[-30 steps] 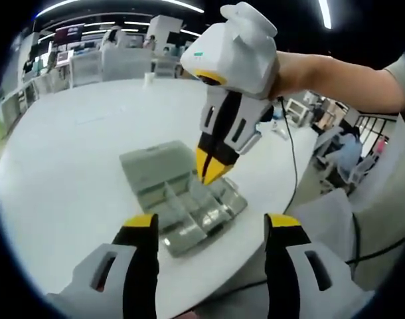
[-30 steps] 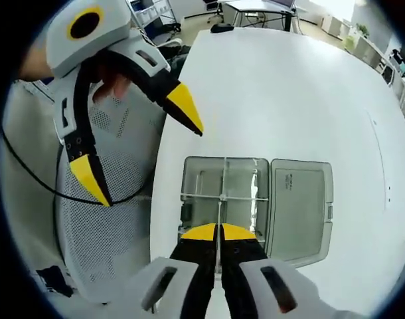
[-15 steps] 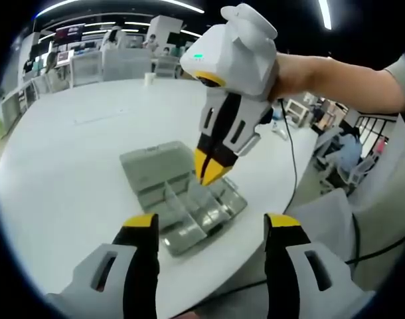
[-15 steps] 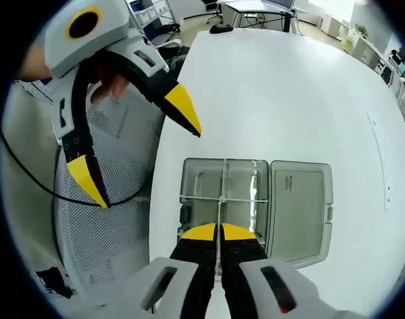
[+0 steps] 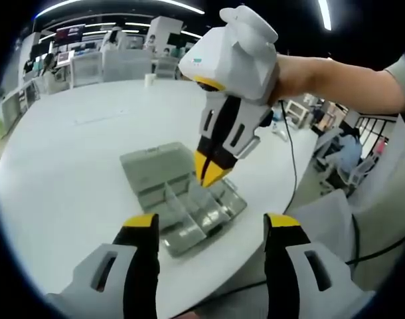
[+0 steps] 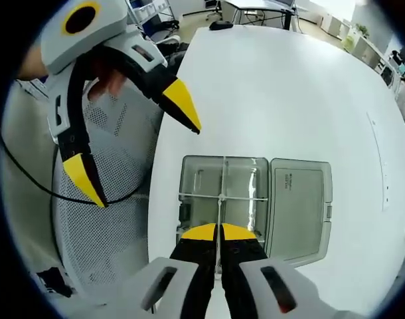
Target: Insert the divider into the dual guide fixture by aligning both edges with the guide slots and pushing it downward to the bottom, including one-sided entry, uneven engagement, binding, and posture correction.
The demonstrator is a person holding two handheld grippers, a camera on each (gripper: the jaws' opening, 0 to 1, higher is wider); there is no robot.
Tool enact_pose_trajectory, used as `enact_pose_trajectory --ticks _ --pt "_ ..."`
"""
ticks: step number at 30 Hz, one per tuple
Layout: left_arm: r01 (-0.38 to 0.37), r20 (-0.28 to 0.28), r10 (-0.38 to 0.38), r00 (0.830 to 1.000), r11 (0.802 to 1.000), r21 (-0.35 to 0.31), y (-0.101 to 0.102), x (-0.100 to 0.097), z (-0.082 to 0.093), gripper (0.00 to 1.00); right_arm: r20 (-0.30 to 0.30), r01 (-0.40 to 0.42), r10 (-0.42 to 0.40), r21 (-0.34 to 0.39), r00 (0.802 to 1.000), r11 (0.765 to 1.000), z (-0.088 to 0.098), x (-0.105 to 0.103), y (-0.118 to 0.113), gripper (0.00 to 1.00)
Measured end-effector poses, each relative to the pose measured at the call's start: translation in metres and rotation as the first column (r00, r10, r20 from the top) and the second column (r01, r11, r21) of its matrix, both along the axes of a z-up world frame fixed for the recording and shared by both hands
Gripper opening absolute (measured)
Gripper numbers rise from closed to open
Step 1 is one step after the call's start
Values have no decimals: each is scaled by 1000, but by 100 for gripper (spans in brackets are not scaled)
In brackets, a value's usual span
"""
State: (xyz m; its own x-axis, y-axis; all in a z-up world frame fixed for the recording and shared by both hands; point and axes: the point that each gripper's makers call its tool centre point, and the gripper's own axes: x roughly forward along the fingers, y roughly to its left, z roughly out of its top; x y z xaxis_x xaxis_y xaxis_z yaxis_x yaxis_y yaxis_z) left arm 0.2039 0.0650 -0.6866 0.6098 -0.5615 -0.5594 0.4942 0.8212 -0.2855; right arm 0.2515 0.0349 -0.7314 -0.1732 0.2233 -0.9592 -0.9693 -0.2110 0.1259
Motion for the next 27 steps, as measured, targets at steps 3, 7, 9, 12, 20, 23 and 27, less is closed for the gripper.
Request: enact_pose_trajectory --ticks 3,7,9,12,20,23,27 --pt "-3 0 3 1000 1000 -1 1 -1 0 63 4 -4 4 0 1000 1000 1 -2 0 0" --pt "-6 -2 6 1000 1000 -1 2 -2 -1 63 5 -3 3 1 1000 1000 0 -1 -1 0" --pt "-5 -2 5 1000 1000 -2 1 -3 -1 63 6 -1 1 5 1000 1000 1 -1 -1 0" --pt "-2 -1 2 1000 1000 -1 1 -2 -1 63 5 5 -5 12 1000 1000 1 -1 -2 0" --pt "2 2 -2 1000 1000 0 -1 -2 1 63 4 13 -13 13 1000 1000 -2 2 -2 0" --pt "1 3 -1 1000 1000 0 0 -2 1 63 3 12 -12 10 1000 1000 -2 1 -1 0" --pt "-5 3 5 1000 1000 1 2 -2 1 62 9 3 -3 2 1000 1000 -3 2 1 0"
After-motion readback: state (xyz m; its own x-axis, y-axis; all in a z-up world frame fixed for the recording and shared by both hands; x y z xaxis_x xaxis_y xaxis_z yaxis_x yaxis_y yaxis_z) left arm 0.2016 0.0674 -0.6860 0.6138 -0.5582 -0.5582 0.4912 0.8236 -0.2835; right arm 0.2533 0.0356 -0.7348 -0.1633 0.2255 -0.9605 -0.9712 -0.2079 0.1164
